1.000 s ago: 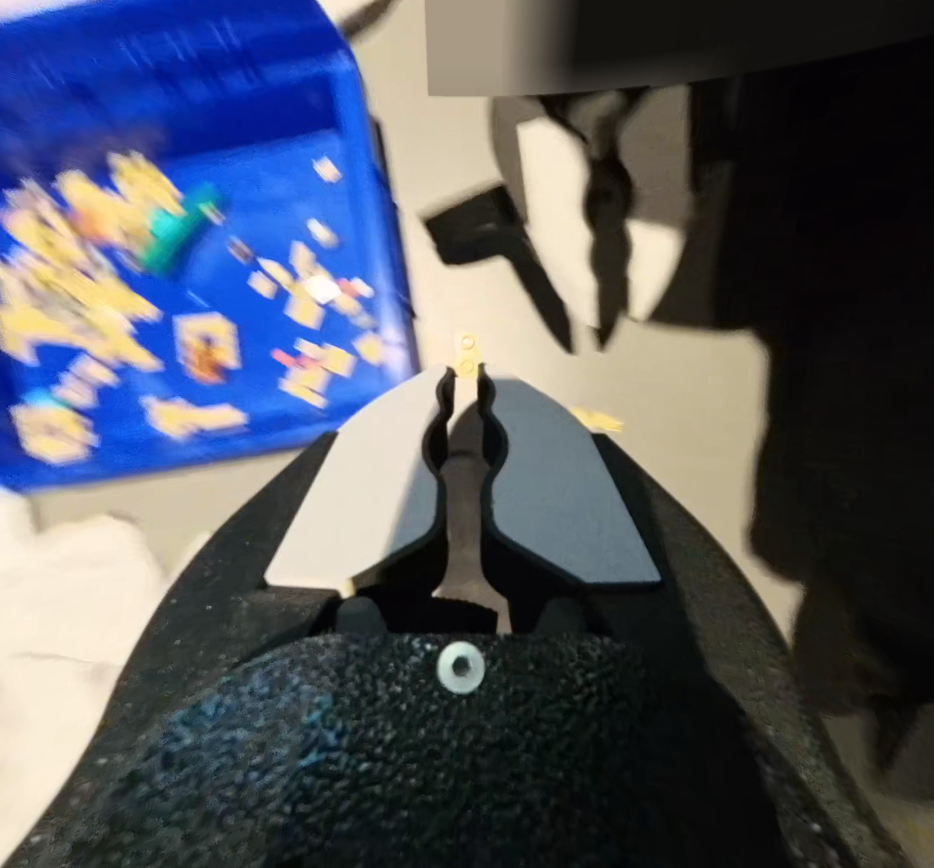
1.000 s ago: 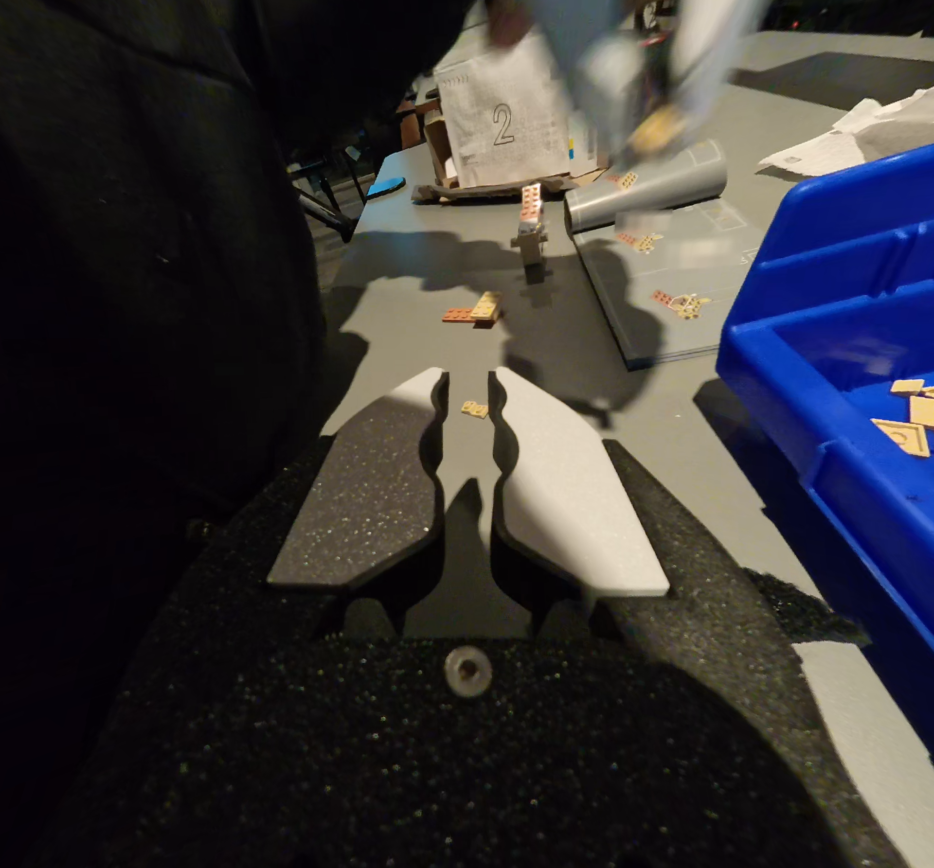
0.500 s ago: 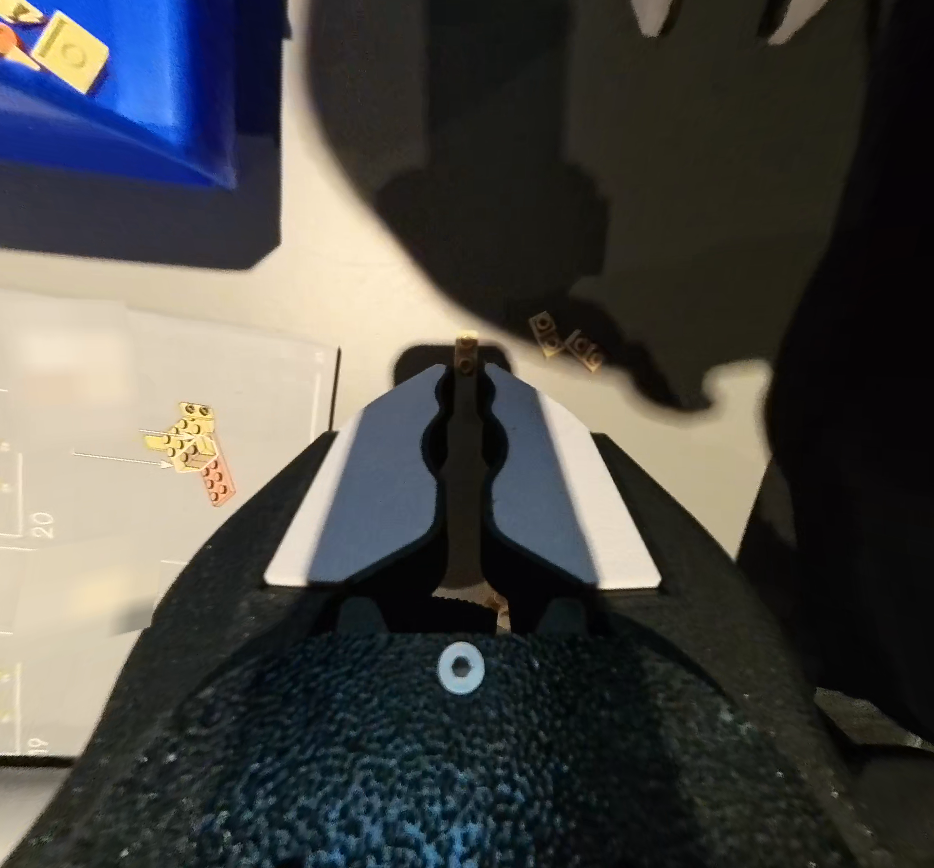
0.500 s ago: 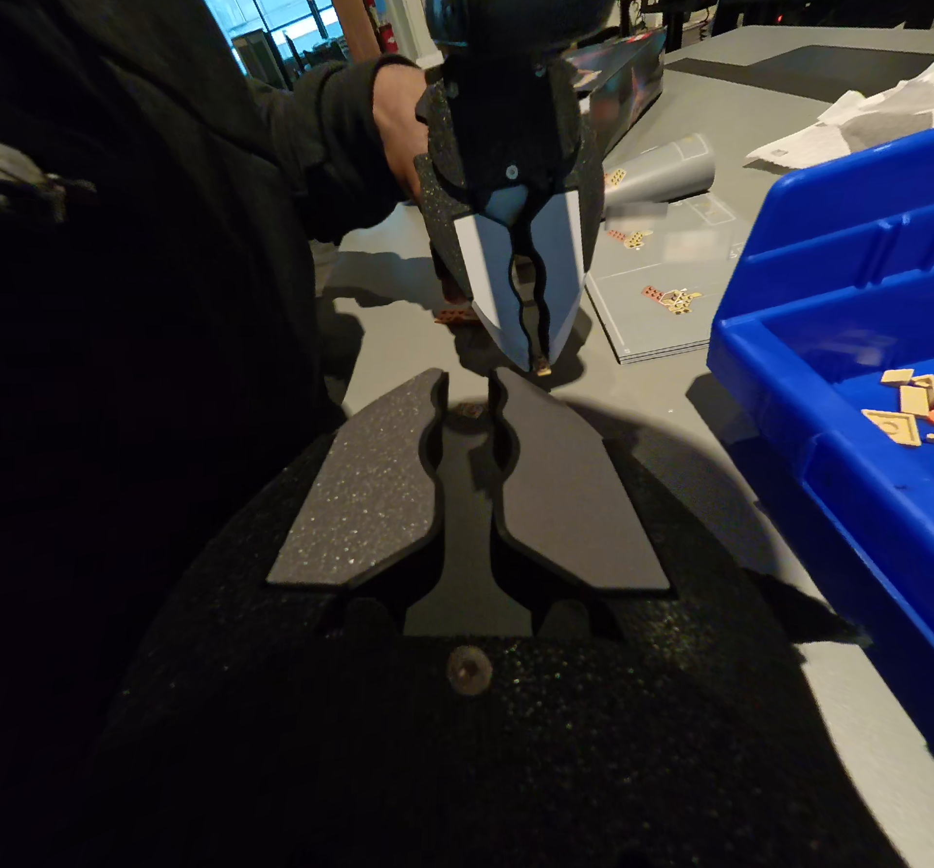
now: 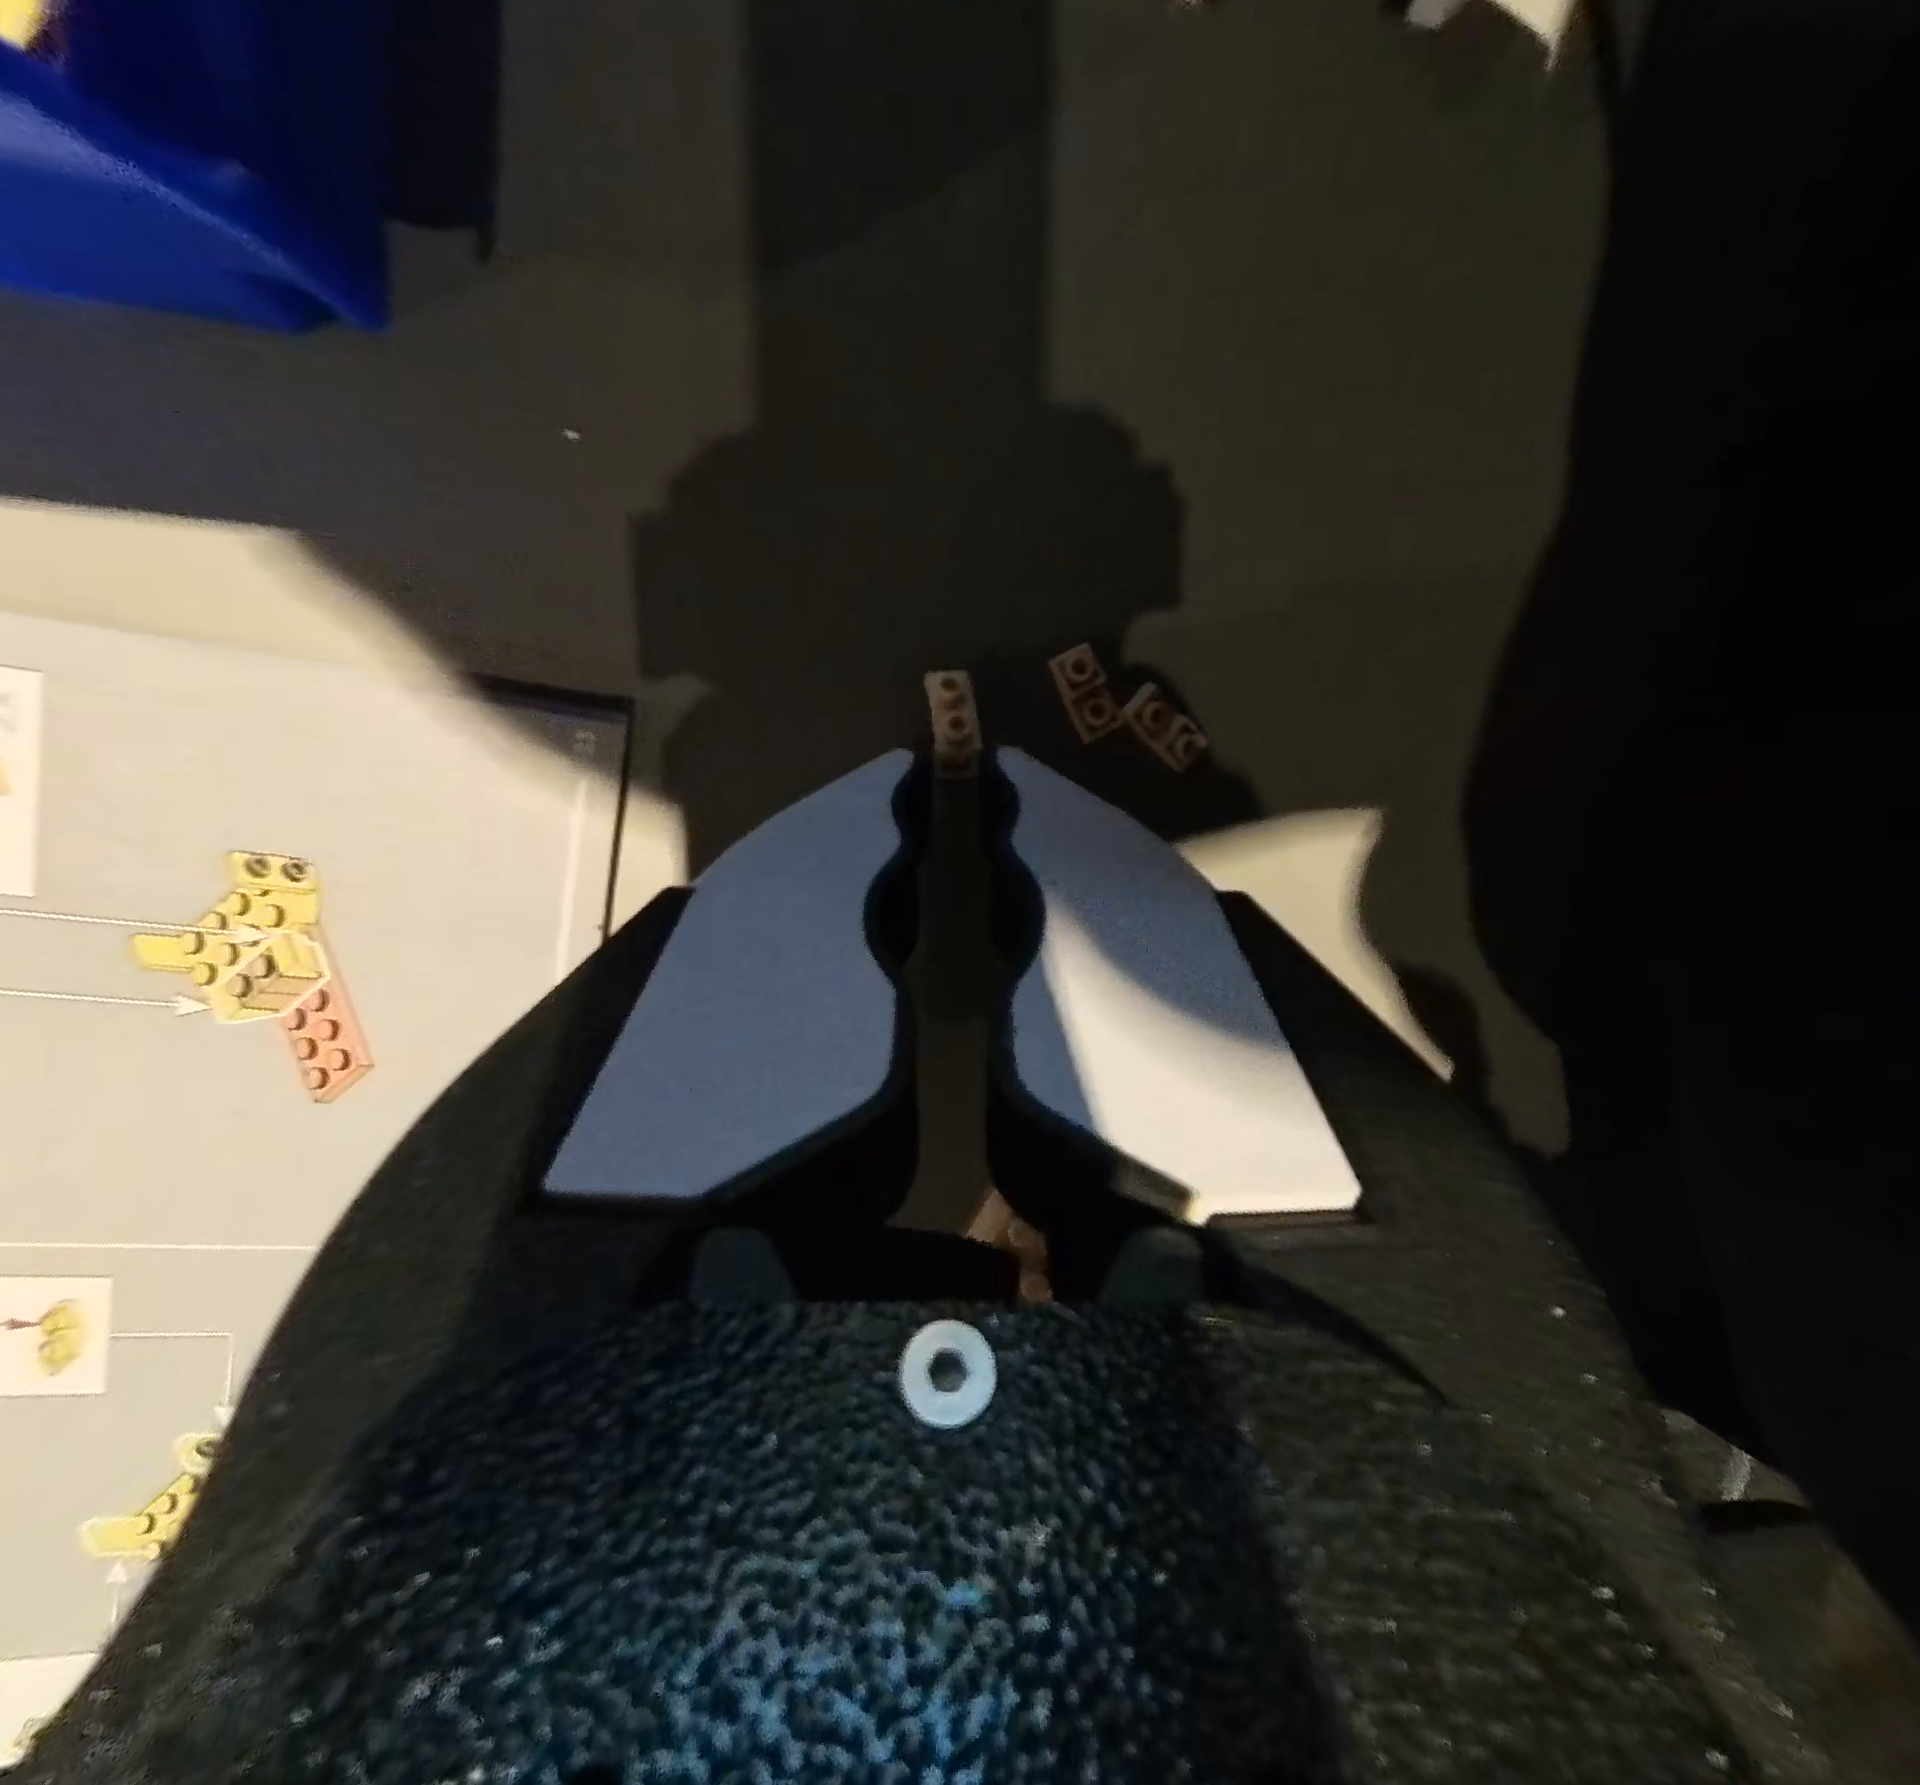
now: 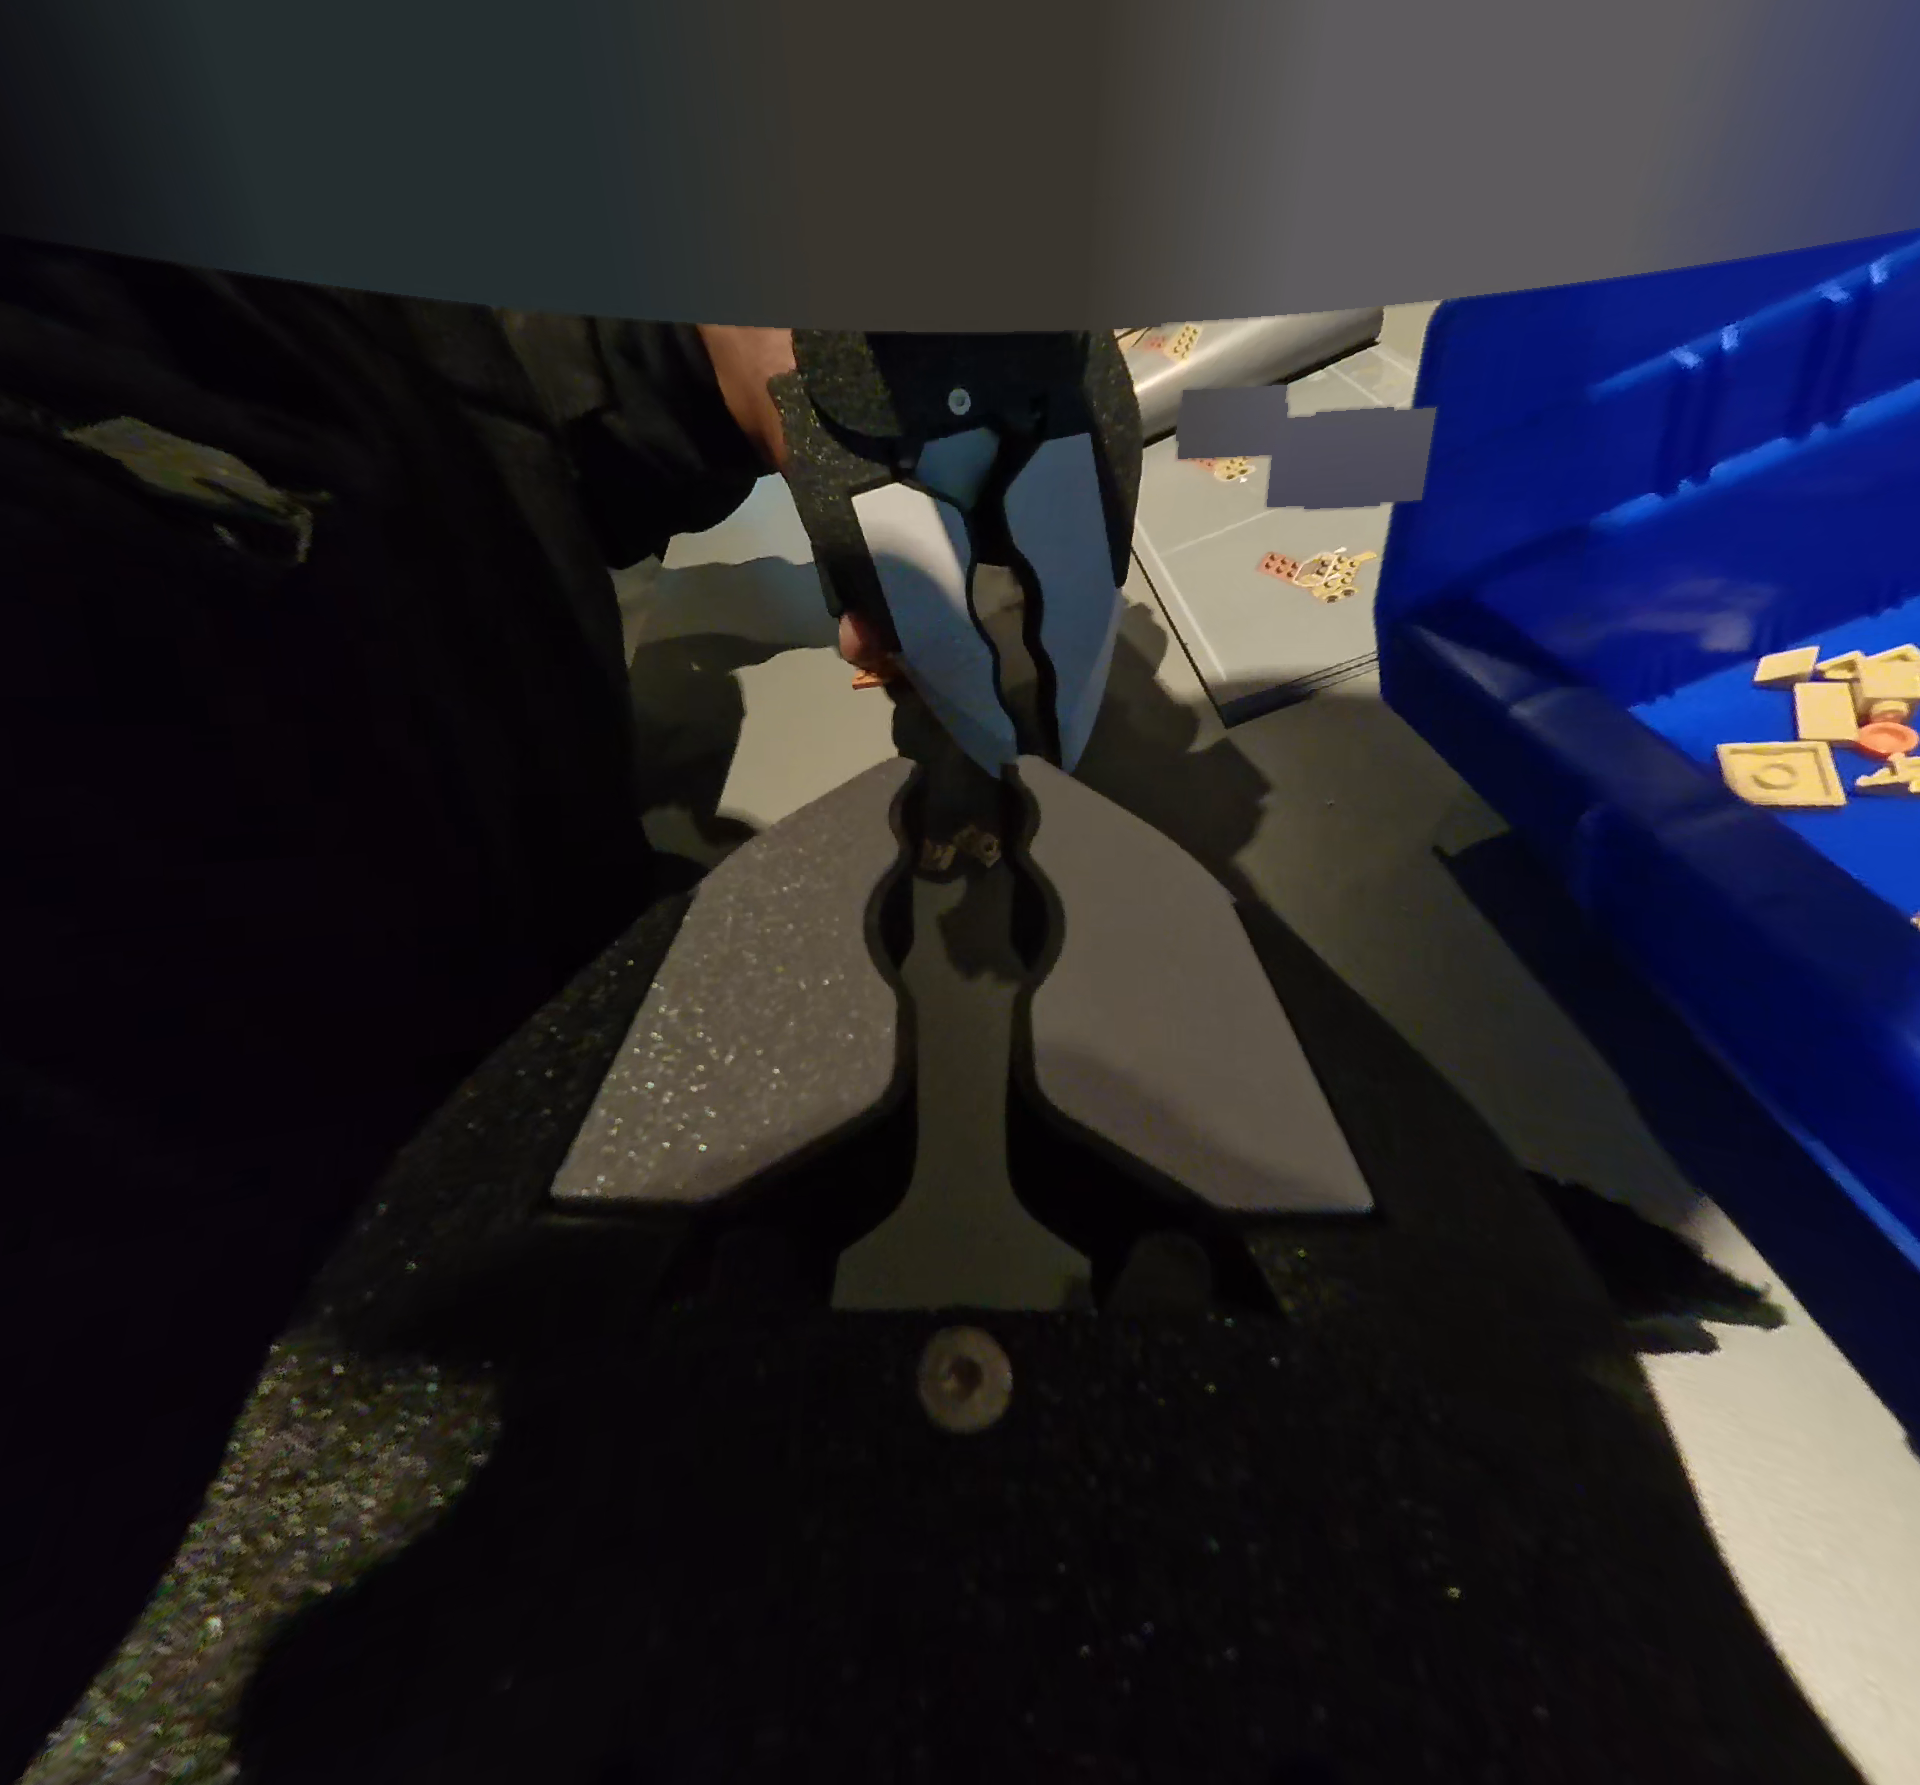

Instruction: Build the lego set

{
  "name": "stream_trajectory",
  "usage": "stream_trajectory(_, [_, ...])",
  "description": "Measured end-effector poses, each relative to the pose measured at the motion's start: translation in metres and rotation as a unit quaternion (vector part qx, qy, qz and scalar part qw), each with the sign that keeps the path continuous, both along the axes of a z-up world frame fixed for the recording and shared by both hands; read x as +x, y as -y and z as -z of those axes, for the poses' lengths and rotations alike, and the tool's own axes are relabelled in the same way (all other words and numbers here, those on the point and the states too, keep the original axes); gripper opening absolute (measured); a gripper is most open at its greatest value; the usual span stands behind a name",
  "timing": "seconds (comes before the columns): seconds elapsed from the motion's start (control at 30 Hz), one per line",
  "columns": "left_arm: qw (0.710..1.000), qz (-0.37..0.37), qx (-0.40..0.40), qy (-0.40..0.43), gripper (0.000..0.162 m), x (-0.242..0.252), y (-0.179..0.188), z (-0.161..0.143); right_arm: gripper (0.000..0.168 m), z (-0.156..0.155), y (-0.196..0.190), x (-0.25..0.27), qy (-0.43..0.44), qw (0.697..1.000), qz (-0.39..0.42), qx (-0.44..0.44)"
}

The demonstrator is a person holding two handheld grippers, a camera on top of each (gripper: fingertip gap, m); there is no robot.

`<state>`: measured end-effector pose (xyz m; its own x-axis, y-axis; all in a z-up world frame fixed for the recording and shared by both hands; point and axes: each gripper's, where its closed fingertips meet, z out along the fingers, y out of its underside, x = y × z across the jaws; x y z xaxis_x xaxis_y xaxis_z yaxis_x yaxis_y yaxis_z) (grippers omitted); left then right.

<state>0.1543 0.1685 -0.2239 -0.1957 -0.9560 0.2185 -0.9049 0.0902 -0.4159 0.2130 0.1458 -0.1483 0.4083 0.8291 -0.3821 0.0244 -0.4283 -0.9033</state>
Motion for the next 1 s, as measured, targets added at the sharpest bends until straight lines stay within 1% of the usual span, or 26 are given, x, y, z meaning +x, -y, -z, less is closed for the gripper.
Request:
stream_trajectory(0.23, [1.0, 0.0, 0.008, -0.004, 0.014, 0.0, 0.001, 0.0, 0.013, -0.001, 0.003, -0.001, 0.002, 1.0, -0.003, 0.011])
stream_trajectory(0.37, [1.0, -0.014, 0.006, 0.015, 0.019, 0.002, 0.0, -0.01, 0.014, -0.002, 0.003, 0.0, -0.003, 1.0, -0.005, 0.012])
stream_trajectory(0.43, [0.999, -0.023, 0.004, 0.042, 0.019, 0.006, -0.003, -0.024, 0.014, -0.003, 0.004, 0.0, -0.004, 1.0, -0.006, 0.013])
stream_trajectory(0.53, [0.993, -0.043, 0.011, 0.114, 0.019, 0.022, -0.017, -0.057, 0.014, -0.003, 0.005, 0.0, -0.004, 1.0, -0.008, 0.015])
stream_trajectory(0.63, [0.976, -0.073, 0.026, 0.204, 0.019, 0.044, -0.039, -0.098, 0.014, -0.003, 0.005, 0.0, -0.004, 1.0, -0.007, 0.015])
stream_trajectory(0.73, [0.956, -0.086, 0.071, 0.271, 0.019, 0.065, -0.063, -0.129, 0.014, -0.004, 0.004, 0.0, -0.004, 1.0, -0.006, 0.017])
stream_trajectory(0.8, [0.946, -0.088, 0.097, 0.296, 0.019, 0.078, -0.075, -0.142, 0.014, -0.004, 0.005, 0.0, -0.004, 1.0, -0.008, 0.017])
stream_trajectory(0.9, [0.935, -0.093, 0.124, 0.319, 0.021, 0.095, -0.09, -0.154, 0.014, -0.004, 0.006, 0.0, -0.005, 1.0, -0.01, 0.019])
stream_trajectory(1.0, [0.928, -0.108, 0.126, 0.335, 0.022, 0.111, -0.104, -0.157, 0.014, -0.004, 0.006, -0.001, -0.005, 1.0, -0.013, 0.02])
